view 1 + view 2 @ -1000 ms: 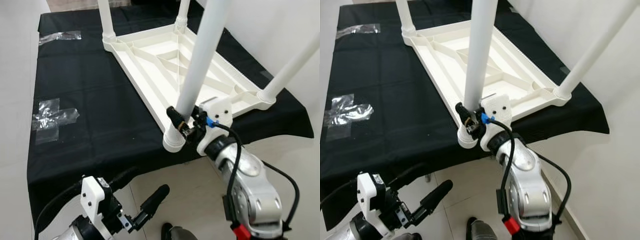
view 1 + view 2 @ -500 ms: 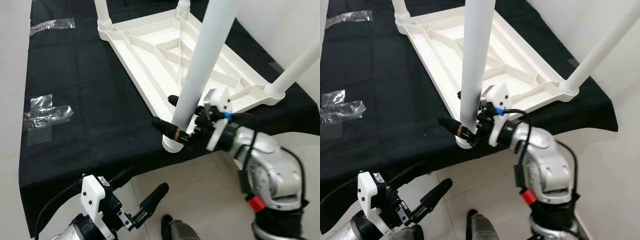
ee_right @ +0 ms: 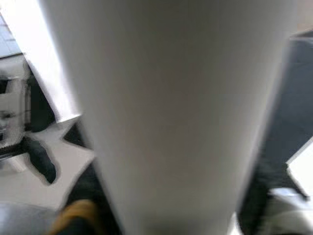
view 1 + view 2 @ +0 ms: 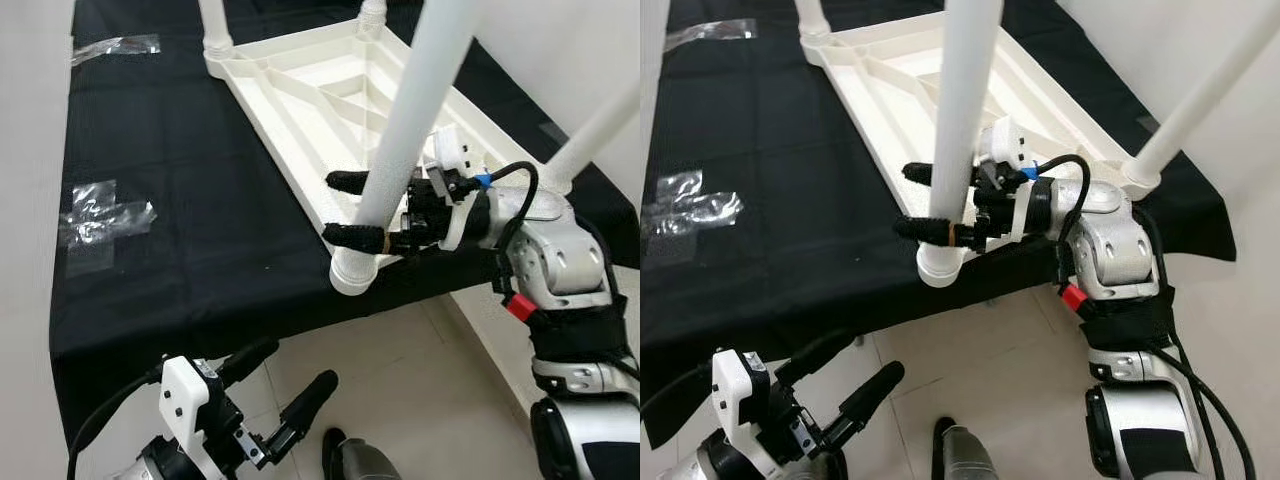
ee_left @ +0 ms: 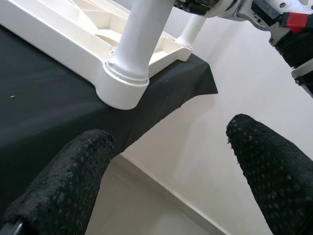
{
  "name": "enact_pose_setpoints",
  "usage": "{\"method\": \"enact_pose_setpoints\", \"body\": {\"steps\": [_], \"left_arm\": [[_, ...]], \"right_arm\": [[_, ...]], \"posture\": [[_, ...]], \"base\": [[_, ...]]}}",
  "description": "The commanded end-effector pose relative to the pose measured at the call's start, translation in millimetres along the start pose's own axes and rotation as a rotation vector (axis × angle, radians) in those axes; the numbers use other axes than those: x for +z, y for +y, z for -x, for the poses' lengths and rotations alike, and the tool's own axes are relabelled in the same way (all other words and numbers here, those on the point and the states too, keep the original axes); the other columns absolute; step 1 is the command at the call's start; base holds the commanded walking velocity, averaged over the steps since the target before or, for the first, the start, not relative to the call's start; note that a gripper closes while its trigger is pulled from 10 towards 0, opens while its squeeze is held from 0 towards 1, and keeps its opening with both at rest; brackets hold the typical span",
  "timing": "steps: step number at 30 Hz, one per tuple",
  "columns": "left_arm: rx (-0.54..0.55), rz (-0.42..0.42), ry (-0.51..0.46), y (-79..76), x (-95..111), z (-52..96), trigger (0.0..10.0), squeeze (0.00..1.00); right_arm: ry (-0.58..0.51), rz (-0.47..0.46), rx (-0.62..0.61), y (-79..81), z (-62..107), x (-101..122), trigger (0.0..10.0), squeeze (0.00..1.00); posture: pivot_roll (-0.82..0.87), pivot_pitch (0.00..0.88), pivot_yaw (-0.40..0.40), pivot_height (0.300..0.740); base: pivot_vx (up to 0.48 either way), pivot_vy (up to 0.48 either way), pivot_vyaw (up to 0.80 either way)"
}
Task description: Building children table
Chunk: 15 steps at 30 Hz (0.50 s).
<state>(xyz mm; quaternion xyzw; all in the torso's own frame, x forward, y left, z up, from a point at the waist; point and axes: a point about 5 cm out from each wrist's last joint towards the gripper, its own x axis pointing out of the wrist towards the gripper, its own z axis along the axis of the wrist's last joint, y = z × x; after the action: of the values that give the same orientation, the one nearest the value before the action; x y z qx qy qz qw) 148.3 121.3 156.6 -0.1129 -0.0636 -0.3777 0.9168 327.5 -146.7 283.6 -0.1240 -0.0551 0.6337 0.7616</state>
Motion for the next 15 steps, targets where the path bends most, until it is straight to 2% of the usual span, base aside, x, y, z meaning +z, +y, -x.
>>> {"method": "enact_pose_setpoints", "body": {"steps": [1, 10, 11, 12, 13, 14, 15], "left_arm": [[0.002, 0.011, 0.021, -3.9, -2.9, 2.6, 10.0, 0.00], [0.001, 0.015, 0.023, -3.4, -2.7, 3.0, 10.0, 0.00], [0.001, 0.015, 0.024, -2.6, -3.2, 3.3, 10.0, 0.00], [0.001, 0.015, 0.025, -2.0, -3.9, 4.0, 10.0, 0.00], [0.001, 0.015, 0.025, -2.0, -3.9, 4.0, 10.0, 0.00], [0.004, 0.016, 0.025, -0.5, -4.8, 5.4, 10.0, 0.00], [0.004, 0.016, 0.026, 0.4, -5.0, 5.7, 10.0, 0.00]], "right_arm": [[0.016, 0.010, 0.007, -6.2, 11.6, 0.3, 0.0, 0.00], [0.039, 0.005, 0.014, -13.9, 31.5, -3.7, 0.0, 0.00], [0.018, -0.029, -0.008, -10.0, 33.6, -7.8, 0.0, 0.00], [0.002, -0.093, -0.089, -1.2, 25.5, -21.4, 0.0, 0.00], [0.002, -0.093, -0.089, -1.2, 25.5, -21.4, 0.0, 0.00], [0.199, -0.264, -0.829, 18.2, 6.9, -78.3, 0.0, 0.00], [0.372, -0.305, -1.280, 32.2, 20.9, -99.0, 0.0, 0.00]], "posture": [[0.10, 0.314, -0.076, 0.740], [0.09, 0.313, -0.075, 0.740], [0.08, 0.305, -0.091, 0.740], [0.07, 0.299, -0.101, 0.740], [0.07, 0.299, -0.101, 0.740], [0.05, 0.293, -0.110, 0.740], [0.05, 0.293, -0.110, 0.740]], "base": [[0.000, 0.000, 0.00], [0.000, 0.000, 0.00], [0.000, 0.000, 0.00], [0.000, 0.000, 0.00], [0.000, 0.000, 0.00], [0.000, 0.000, 0.00], [0.000, 0.000, 0.00]]}}
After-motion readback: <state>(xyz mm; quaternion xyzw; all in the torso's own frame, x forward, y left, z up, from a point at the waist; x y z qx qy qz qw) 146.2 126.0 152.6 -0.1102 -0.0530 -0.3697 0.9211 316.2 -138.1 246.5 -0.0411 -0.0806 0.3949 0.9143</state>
